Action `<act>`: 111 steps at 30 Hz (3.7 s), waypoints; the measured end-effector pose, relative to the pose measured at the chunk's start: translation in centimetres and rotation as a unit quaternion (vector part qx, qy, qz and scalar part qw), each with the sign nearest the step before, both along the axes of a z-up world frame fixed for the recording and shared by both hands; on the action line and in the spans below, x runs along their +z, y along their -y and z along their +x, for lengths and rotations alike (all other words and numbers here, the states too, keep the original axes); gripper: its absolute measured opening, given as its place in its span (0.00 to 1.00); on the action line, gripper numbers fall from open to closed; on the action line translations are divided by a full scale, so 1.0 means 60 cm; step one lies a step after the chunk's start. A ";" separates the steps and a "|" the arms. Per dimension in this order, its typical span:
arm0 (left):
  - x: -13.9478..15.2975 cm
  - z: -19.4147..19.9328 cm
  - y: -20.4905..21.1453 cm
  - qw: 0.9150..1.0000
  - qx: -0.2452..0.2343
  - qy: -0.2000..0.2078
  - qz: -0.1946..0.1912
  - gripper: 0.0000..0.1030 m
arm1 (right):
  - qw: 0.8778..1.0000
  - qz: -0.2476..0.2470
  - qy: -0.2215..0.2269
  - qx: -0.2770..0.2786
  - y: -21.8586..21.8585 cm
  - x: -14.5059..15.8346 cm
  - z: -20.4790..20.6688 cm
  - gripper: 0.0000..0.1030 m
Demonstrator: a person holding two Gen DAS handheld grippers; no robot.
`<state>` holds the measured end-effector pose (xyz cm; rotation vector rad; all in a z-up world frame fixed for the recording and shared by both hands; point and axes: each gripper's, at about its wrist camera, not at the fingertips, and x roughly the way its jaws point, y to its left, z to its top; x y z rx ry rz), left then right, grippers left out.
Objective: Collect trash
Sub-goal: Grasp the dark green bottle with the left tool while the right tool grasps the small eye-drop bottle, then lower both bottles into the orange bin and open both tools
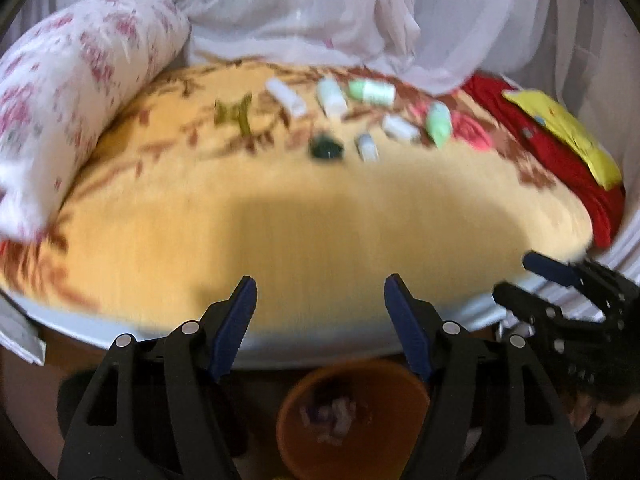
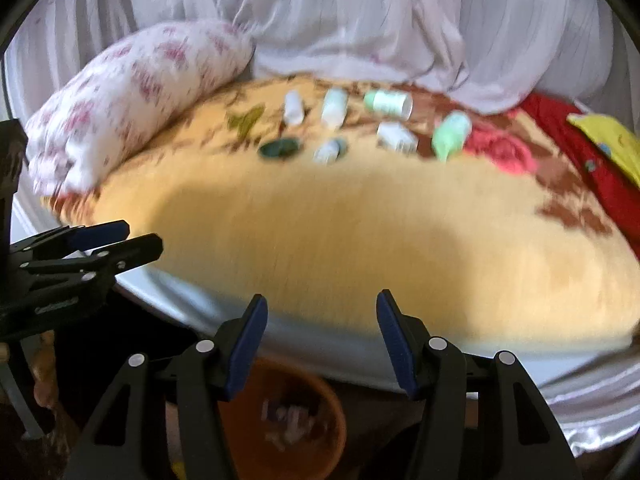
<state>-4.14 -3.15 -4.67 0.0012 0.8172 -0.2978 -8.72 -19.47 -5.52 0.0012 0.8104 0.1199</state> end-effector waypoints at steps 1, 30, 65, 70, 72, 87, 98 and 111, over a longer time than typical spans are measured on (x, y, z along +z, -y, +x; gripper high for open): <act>0.004 0.026 0.007 1.000 0.002 0.004 0.000 0.63 | 1.000 -0.005 0.008 -0.008 0.002 0.004 0.015 0.55; -0.034 0.246 0.069 0.998 0.049 -0.013 0.025 0.36 | 0.998 -0.001 0.043 -0.043 0.045 0.006 0.112 0.55; -0.009 0.056 -0.024 0.999 0.024 0.006 -0.027 0.36 | 0.999 -0.009 -0.039 -0.018 -0.044 -0.006 0.282 0.23; -0.024 -0.007 -0.002 1.000 -0.009 -0.010 -0.024 0.36 | 1.000 0.006 -0.016 0.019 -0.045 0.021 0.145 0.23; -0.033 -0.025 0.002 0.999 -0.020 -0.024 -0.026 0.36 | 0.999 0.007 -0.016 0.027 -0.045 0.022 0.092 0.23; -0.081 -0.134 0.009 0.995 -0.051 -0.082 0.008 0.36 | 0.992 0.029 -0.121 0.037 -0.043 -0.082 -0.117 0.23; -0.097 -0.151 0.001 0.992 -0.054 -0.115 0.014 0.43 | 0.986 0.045 -0.147 0.065 -0.057 -0.099 -0.133 0.29; -0.072 -0.140 -0.004 0.995 -0.043 -0.088 0.026 0.70 | 0.995 0.033 -0.092 0.026 -0.010 -0.055 -0.110 0.50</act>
